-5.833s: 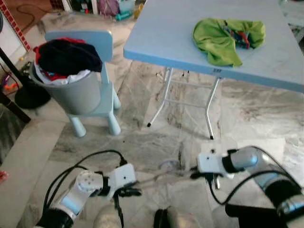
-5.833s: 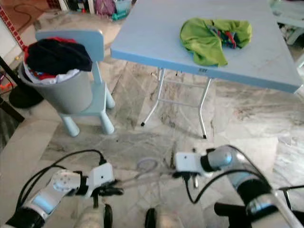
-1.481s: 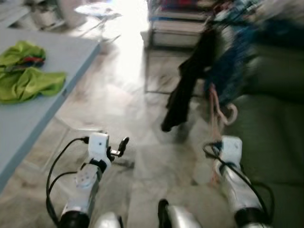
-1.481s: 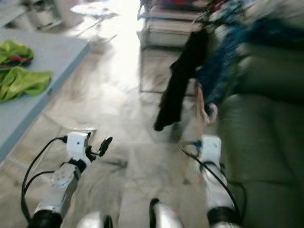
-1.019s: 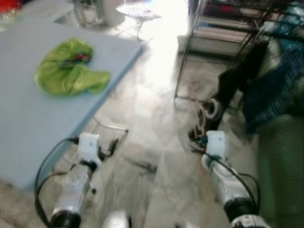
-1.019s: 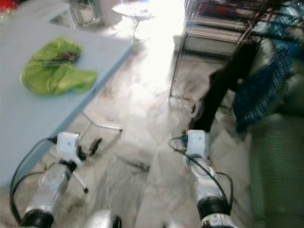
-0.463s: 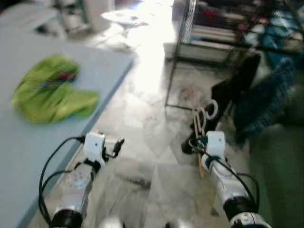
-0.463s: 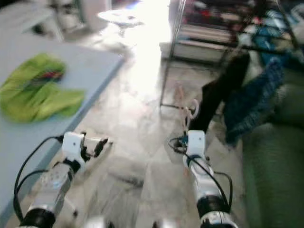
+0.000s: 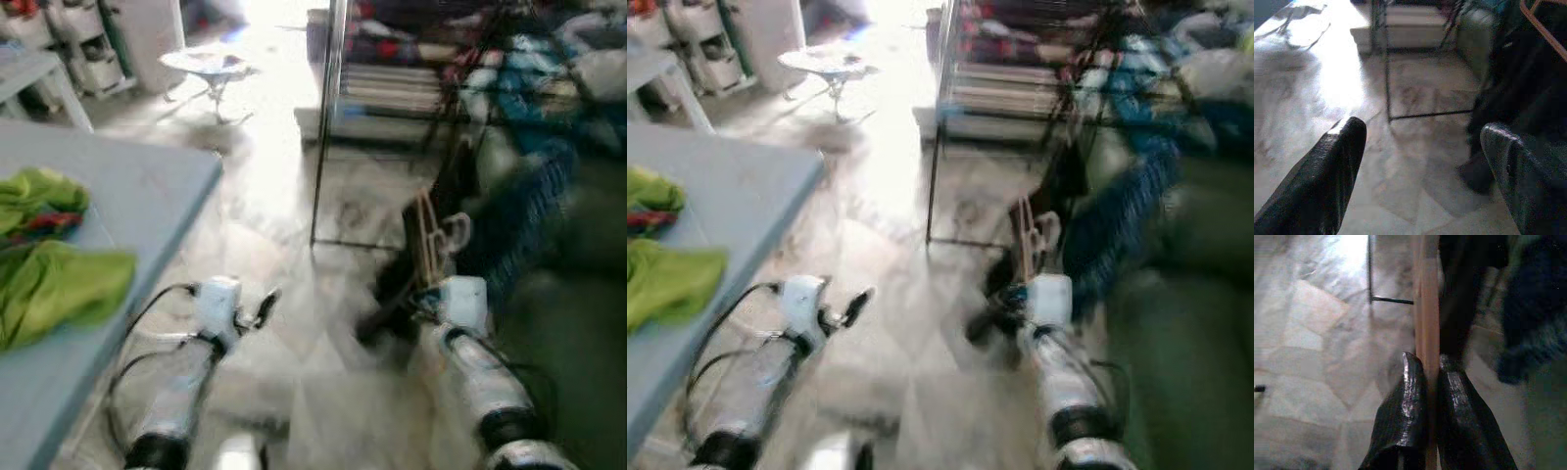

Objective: Hang hanger

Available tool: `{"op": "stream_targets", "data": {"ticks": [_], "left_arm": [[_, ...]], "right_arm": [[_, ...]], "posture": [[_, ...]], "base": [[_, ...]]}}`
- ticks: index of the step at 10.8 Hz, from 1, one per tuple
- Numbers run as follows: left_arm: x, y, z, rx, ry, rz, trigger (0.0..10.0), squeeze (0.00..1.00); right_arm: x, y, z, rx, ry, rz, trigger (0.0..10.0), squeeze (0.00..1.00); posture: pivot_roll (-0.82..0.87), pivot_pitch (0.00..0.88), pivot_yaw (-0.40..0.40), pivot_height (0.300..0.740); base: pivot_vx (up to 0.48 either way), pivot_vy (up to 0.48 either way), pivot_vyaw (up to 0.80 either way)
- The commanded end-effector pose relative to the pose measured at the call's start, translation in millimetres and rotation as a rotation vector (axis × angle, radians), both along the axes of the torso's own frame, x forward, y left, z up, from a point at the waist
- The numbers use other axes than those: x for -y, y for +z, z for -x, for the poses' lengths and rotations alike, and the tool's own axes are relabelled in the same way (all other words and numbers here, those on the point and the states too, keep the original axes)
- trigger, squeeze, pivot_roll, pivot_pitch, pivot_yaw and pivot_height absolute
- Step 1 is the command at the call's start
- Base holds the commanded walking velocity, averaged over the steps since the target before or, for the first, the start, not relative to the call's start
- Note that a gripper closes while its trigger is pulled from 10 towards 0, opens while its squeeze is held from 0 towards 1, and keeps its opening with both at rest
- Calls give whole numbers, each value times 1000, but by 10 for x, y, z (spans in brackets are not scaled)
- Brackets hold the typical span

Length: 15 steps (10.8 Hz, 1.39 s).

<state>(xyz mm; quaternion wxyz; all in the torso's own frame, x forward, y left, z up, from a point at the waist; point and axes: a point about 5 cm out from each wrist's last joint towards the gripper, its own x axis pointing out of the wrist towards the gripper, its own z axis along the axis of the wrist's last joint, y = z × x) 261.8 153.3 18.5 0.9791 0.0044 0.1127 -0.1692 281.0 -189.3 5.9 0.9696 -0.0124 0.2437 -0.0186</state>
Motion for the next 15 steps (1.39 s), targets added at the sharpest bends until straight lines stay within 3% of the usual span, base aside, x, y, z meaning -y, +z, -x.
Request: {"op": "stream_targets", "data": {"ticks": [1,7,13,15], "left_arm": [[40,1,-11,0,-13,5,10000,0],[58,29,-15,23,-67,-25,10000,0],[117,38,-8,37,-69,-22,10000,0],[129,28,-4,29,-59,-9,10000,0]], "right_arm": [[115,38,-13,16,-18,37,10000,0],[37,63,-97,26,33,41,10000,0],[31,96,-122,66,53,104,10000,0],[57,163,-157,123,25,113,10000,0]], "posture": [[23,5,-50,740],[41,0,-43,740],[45,0,-45,740],[48,0,-48,740]], "base": [[360,319,0],[366,308,0],[464,0,0],[0,0,0]]}}
